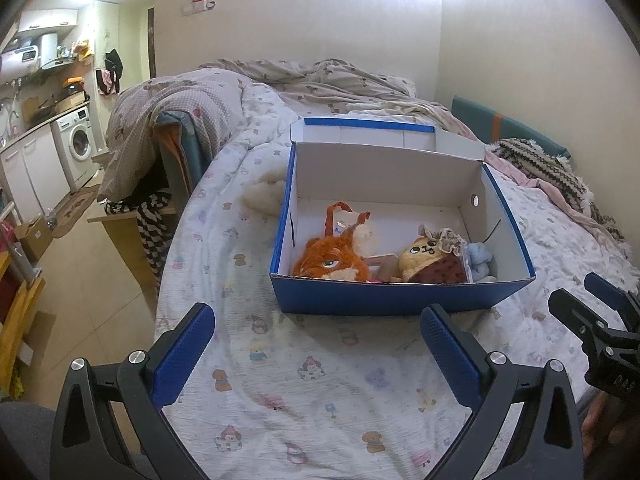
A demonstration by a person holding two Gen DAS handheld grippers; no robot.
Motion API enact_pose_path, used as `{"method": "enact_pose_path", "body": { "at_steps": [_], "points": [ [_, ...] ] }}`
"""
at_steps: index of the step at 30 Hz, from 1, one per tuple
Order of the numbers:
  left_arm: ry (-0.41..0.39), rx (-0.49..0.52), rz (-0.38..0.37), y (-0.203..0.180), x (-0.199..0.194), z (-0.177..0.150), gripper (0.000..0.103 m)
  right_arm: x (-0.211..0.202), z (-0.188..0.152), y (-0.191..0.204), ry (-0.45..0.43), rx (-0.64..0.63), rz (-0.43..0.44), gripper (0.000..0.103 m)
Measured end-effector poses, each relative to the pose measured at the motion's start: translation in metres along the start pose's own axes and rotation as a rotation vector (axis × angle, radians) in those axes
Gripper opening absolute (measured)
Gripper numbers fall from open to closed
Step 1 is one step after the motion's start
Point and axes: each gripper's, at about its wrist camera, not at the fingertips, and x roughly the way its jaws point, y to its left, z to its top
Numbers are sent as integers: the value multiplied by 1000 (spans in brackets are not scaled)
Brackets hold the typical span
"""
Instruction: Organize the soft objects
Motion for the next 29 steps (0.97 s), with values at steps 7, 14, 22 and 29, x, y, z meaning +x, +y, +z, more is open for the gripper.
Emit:
{"method": "enact_pose_path", "body": {
  "at_steps": [7,14,22,29],
  "points": [
    [-1,3,1,-1,-1,0,103,0,0,-1,-2,0,-1,103],
    [-2,0,-7,-1,-1,0,103,-1,0,-1,-3,-1,-2,103],
    [-6,22,5,-4,-1,-2,103,-1,2,-4,-8,1,-12,103],
    [-24,46,11,-6,-4,-4,103,-2,4,-6,-10,0,-12,103]
  ]
}}
